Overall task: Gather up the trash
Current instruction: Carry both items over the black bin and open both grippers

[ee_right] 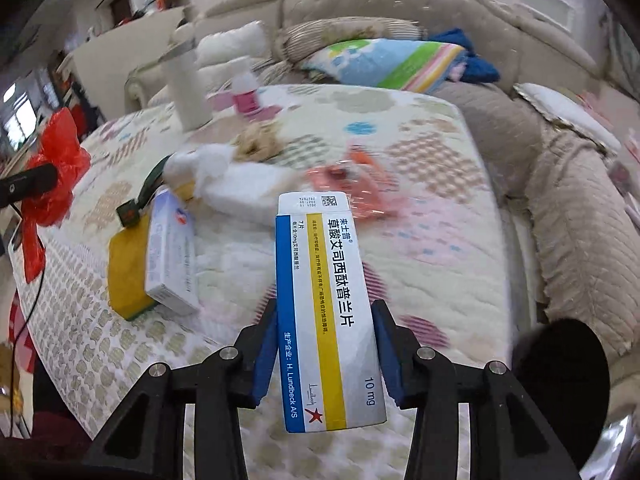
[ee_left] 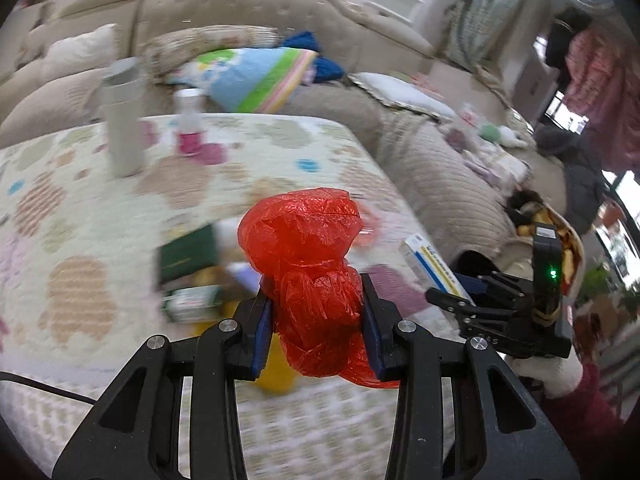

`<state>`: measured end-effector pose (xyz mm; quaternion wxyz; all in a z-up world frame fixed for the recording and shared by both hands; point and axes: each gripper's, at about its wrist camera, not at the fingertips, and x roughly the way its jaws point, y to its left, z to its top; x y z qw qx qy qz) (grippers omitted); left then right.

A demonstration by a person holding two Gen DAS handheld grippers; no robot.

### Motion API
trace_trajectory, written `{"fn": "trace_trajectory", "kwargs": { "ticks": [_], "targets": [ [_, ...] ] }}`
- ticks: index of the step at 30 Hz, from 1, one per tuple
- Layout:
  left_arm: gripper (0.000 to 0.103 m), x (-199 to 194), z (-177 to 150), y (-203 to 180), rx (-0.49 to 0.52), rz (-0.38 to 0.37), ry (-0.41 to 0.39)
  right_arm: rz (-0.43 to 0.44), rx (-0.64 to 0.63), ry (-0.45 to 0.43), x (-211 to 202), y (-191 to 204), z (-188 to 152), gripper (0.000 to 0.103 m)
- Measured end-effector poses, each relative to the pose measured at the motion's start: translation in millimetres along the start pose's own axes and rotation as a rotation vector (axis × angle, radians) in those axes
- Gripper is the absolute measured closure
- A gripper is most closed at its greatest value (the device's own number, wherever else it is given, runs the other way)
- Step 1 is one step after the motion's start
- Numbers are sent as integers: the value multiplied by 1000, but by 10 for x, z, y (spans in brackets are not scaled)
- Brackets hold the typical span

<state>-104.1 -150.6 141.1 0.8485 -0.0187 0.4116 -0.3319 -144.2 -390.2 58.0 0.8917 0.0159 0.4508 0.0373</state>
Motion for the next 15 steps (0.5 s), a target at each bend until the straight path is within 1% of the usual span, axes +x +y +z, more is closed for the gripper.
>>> {"fn": "trace_trajectory", "kwargs": {
  "ticks": [2,9,15],
  "targets": [
    [67,114,35,-213,27,-29,12,-21,25,-3,-88,-152,-64,60],
    [67,666,124,-1142,136,-142,71,-102,150,-13,-351,-799,-361,60],
    [67,1065,137,-1702,173,-204,111,-168,254,-1,-476,-1324,-630,60]
  ]
}}
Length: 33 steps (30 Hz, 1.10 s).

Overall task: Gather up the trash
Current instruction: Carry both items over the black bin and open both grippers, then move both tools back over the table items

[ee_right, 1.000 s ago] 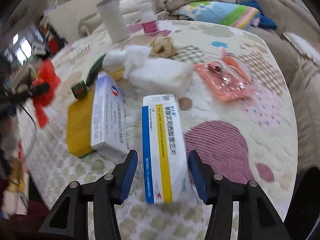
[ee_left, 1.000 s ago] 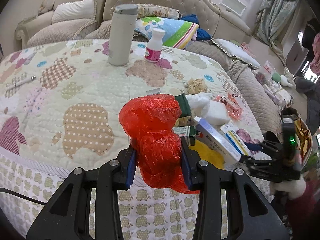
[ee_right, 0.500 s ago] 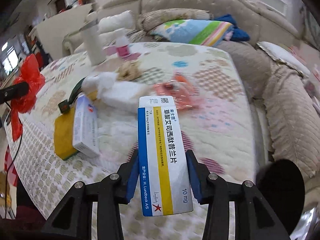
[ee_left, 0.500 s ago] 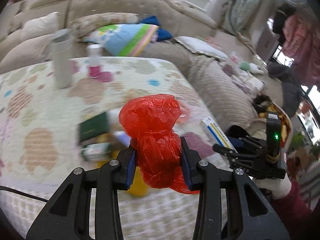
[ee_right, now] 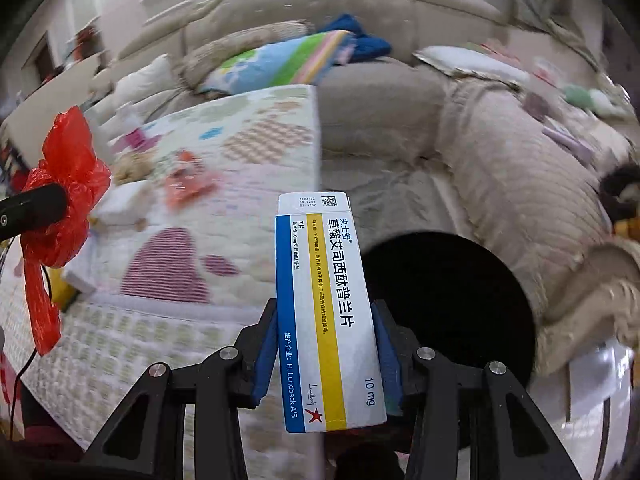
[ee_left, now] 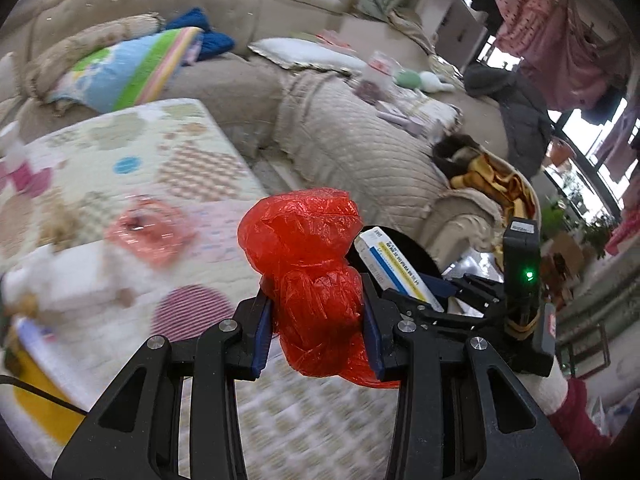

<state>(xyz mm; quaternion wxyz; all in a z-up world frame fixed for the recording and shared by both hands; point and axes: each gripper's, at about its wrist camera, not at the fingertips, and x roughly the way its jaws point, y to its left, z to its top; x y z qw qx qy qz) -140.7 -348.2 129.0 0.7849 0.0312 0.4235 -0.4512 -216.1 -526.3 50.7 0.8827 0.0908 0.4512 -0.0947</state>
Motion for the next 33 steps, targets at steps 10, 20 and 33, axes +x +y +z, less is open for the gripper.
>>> {"fn": "trace_trajectory", "kwargs": {
  "ticks": [10,20,33],
  "targets": [
    [66,685,105,-300,-12,-52,59,-48,148,50,139,-687,-211,60],
    [44,806,125,-412,-12,-121,74,-74,243,56,175,-941,-293,37],
    [44,371,-50,-27,-26,76,40,-23,166,44,113,-476,-159,37]
  ]
}}
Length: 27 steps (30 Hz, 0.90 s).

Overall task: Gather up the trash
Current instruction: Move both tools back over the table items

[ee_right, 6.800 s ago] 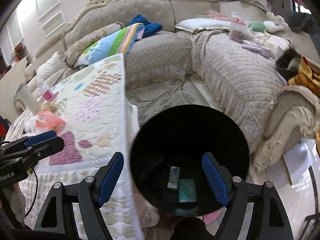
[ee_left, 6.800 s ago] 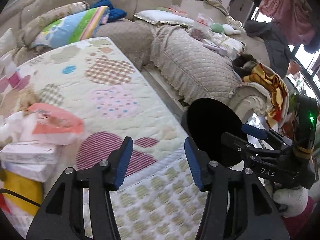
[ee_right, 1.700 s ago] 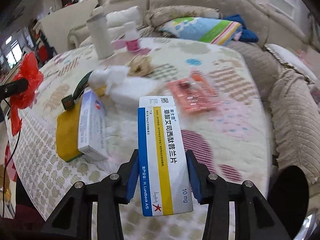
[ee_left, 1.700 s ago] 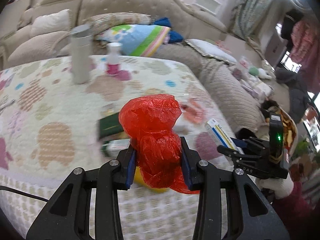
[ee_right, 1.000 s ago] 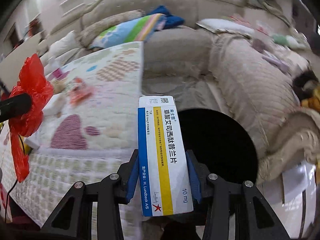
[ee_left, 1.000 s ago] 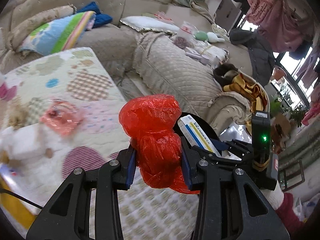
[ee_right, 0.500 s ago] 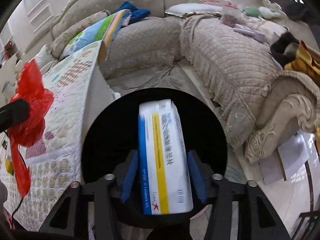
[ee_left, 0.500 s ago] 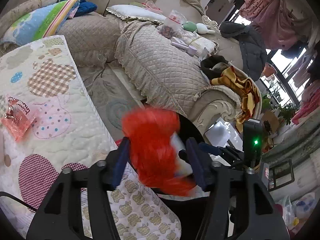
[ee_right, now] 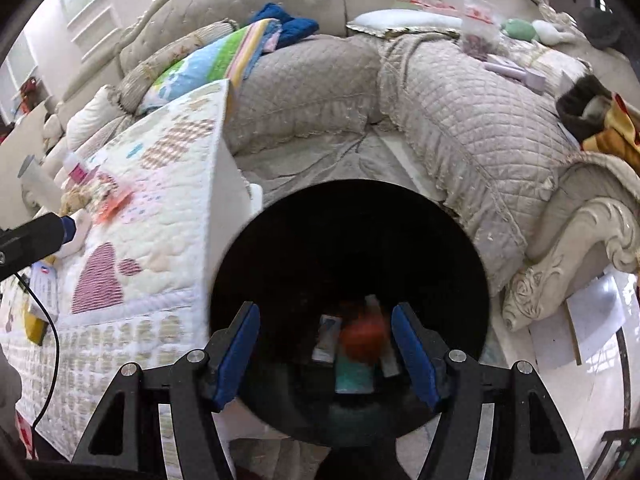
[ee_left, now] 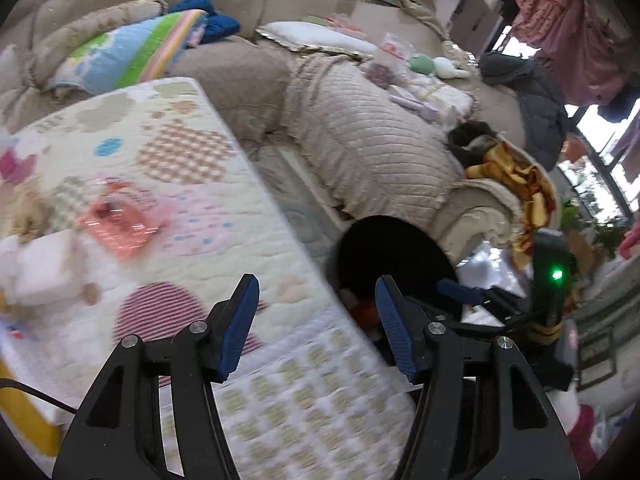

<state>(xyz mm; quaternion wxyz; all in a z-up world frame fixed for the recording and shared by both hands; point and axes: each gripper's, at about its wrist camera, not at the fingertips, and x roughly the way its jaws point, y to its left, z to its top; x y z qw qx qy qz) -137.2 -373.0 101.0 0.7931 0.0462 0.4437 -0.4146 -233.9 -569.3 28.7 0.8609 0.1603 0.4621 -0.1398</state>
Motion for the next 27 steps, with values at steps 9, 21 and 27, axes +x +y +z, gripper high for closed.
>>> {"fn": "trace_trajectory", "kwargs": {
  "ticks": [9,21,27],
  "targets": [
    [44,-412,-156,445,-47,103,-34,75,-102,-4,-6,653,56,37],
    [44,-1172,-495,1325,-180,208,-76,287,-272,55,114,1843,38,37],
    [44,-1479,-752,1927,-271,317,-79,420,-351,94,187,2565,12,37]
  ]
}}
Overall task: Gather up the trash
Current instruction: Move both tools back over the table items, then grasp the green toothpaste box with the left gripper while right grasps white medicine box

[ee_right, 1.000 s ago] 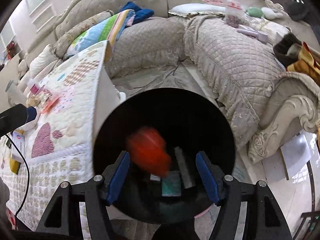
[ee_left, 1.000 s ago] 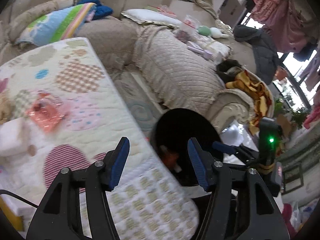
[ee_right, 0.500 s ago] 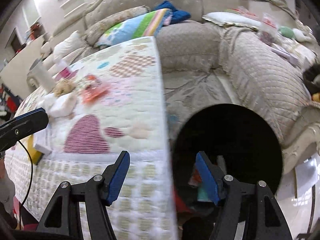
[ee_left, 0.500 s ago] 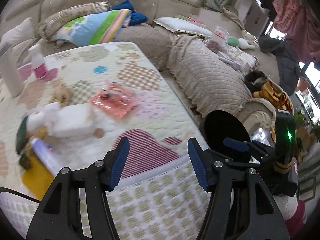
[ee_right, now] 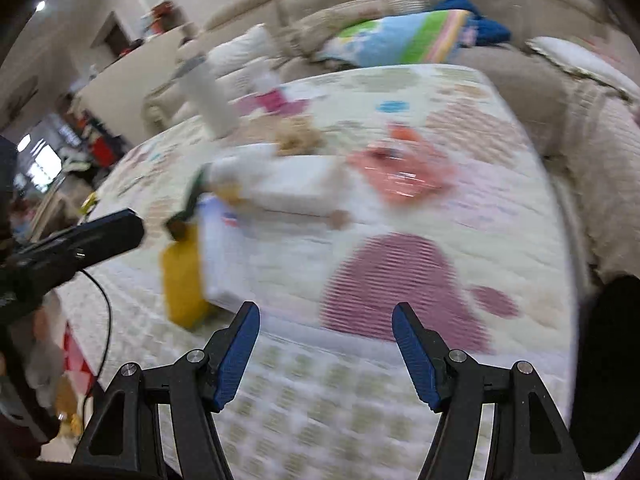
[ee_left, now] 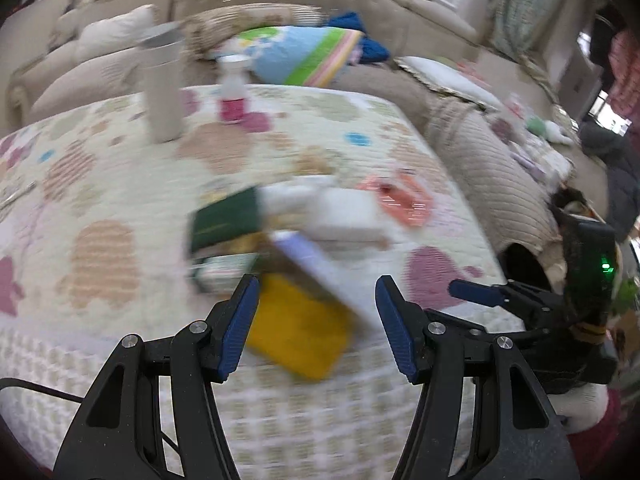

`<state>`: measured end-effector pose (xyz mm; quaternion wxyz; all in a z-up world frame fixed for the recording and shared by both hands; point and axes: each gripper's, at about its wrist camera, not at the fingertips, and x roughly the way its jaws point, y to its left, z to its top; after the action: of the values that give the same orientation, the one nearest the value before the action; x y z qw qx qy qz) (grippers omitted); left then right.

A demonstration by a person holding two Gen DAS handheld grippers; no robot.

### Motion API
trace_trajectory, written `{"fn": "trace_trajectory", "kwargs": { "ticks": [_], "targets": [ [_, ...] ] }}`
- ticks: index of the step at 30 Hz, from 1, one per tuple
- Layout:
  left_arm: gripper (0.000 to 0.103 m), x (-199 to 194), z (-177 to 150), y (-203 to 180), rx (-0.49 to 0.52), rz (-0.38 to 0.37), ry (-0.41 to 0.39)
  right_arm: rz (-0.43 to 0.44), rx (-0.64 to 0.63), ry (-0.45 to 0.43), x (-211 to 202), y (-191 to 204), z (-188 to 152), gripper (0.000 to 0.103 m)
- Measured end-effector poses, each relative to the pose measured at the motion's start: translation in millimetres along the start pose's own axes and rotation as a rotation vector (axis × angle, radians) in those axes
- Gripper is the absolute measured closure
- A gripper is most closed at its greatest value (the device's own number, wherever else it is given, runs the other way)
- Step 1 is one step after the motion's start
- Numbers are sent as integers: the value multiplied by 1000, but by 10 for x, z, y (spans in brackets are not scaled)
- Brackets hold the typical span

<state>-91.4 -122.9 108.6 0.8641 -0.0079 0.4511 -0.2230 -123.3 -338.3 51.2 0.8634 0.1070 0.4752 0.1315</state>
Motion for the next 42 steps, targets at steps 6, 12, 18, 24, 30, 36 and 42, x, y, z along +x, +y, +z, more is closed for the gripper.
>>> {"fn": "trace_trajectory", "kwargs": {
  "ticks": [6,12,18,24,30,36,42],
  "targets": [
    [44,29,-75,580,-65,106,10,68,-68,54,442,427,187,37],
    [44,188,-78,835,-67,135,24,85,28,55,633,269,295,64],
    [44,409,45,818,-28,21,16,92,137,70,503,-120,219,66],
    [44,603,214,720,8,-106,27,69,76,54,365,-54,189,43],
    [44,802,273,545,89,-285,133,63,101,45,344,-94,212,42],
    [44,516,53,713,203,-338,220,81,16,70,426,87,291,30],
    [44,360,-270,1112,170,-199,284,-65,-216,117,656,331,338,28]
  ]
}}
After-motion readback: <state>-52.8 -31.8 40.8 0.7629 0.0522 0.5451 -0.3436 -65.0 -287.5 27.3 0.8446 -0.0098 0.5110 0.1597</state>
